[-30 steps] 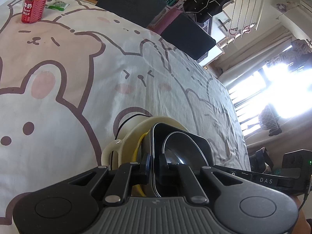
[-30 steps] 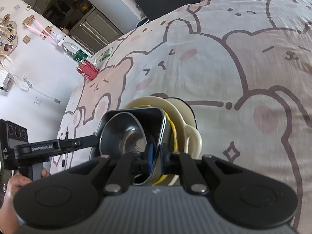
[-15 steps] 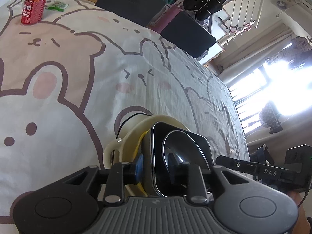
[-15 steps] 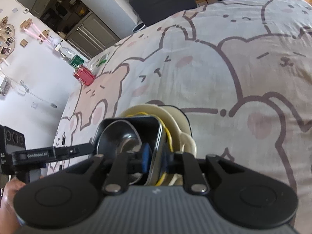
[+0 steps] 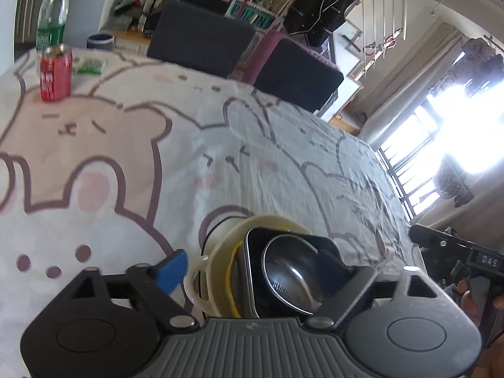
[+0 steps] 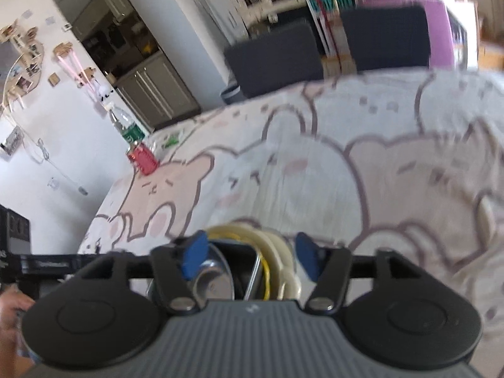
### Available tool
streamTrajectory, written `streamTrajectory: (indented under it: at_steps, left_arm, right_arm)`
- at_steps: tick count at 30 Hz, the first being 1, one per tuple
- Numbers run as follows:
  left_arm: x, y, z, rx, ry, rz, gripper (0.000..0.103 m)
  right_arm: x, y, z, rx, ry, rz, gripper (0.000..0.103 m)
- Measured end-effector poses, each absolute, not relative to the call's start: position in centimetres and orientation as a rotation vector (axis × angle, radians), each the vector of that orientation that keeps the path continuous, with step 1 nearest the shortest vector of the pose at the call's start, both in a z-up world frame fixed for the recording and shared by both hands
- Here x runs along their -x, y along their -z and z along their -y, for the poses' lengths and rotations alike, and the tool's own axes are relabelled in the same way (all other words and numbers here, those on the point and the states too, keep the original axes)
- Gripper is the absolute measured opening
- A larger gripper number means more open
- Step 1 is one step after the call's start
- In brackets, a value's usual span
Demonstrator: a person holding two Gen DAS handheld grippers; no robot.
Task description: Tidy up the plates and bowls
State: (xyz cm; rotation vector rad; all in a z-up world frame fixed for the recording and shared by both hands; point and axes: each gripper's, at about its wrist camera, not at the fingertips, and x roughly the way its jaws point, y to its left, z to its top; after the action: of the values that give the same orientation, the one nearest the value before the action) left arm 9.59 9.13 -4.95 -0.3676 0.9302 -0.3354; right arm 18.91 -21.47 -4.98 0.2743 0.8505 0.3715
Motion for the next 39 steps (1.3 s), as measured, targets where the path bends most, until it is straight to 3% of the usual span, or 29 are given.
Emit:
streamTrajectory:
  at_steps: [2,8,21,27,39]
  left_arm:
    - [-9.0,4.0,-9.2,0.352,0.331,-0.899,0.103]
    - [-6.2,1.1,-8.8,0.285,0.3,-0.803,0.103]
    - [2.5,-3.1,-5.7,0.106,0.196,-0.567,0.103]
    - [5.4,-1.7,-4.3,0.047,0.195,-0.529,0.103]
    - [8.4,2.5,-3.4,-0.044,0.144,-0.561,0.103]
  right_arm:
    - [-18.1,3.9,21.3,-0.225,-0.341,-0.799,0.088]
    - [-14.9,1.6,21.5,-0.189,-0.279,-0.679,0.102]
    - [-6.5,0.8,19.9,-0.093,-0.185,-0.484,0.103]
    - [-3.3,2.4,19.8,-0.089,-0.116,-0.441,0.103]
    - [-0.1,6.4,18.1,-0.044,-0.127,-0.533,0.103]
